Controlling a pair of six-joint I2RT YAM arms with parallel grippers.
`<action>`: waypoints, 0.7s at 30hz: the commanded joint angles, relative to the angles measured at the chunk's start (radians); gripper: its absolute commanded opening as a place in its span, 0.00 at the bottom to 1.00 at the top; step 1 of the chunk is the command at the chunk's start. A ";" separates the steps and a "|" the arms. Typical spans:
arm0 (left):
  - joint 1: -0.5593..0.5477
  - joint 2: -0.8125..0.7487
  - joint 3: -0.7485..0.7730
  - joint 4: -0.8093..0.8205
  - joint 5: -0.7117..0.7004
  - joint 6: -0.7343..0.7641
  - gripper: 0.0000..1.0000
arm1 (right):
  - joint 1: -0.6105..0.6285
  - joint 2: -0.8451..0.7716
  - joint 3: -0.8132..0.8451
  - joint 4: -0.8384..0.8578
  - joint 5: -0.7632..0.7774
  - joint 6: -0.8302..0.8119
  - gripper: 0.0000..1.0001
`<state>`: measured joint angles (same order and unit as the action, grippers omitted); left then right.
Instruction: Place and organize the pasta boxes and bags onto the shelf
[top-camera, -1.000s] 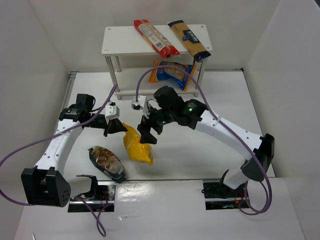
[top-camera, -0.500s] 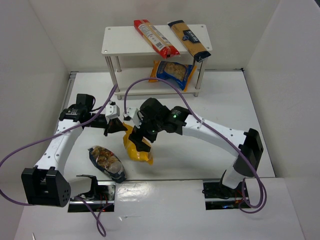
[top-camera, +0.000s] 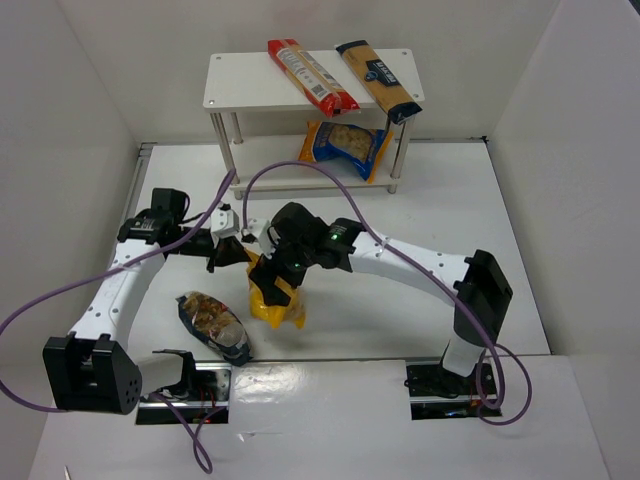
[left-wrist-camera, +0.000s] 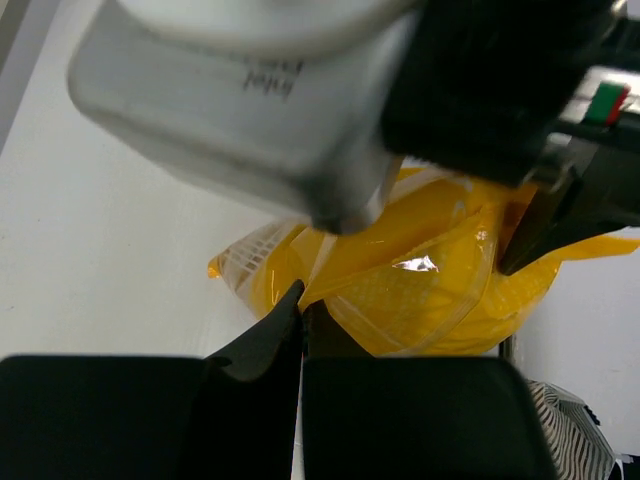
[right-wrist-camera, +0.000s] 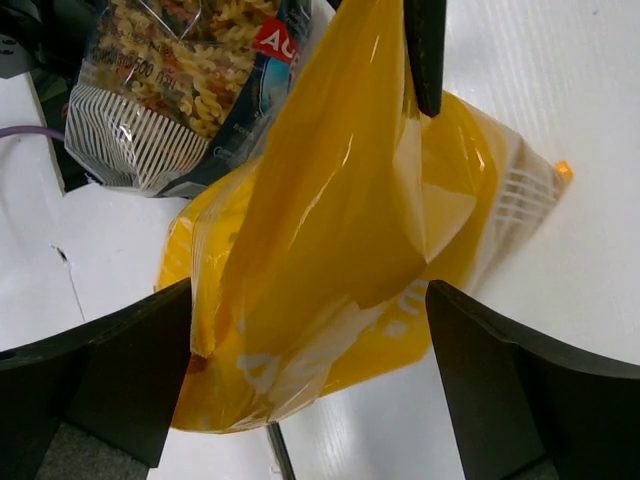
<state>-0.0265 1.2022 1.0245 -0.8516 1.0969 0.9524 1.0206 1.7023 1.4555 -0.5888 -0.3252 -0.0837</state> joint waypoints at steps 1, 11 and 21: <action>0.017 -0.030 -0.003 0.029 0.026 0.000 0.00 | -0.002 0.045 -0.030 0.041 -0.024 0.004 0.96; 0.079 -0.091 -0.021 0.103 -0.011 -0.123 0.04 | -0.011 -0.004 -0.109 0.122 0.087 -0.034 0.00; 0.160 -0.216 -0.052 0.318 -0.417 -0.527 0.58 | -0.074 -0.049 -0.150 0.190 0.400 -0.171 0.00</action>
<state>0.1246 1.0260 0.9878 -0.6304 0.8501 0.5873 0.9649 1.6760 1.3304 -0.4282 -0.1585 -0.1562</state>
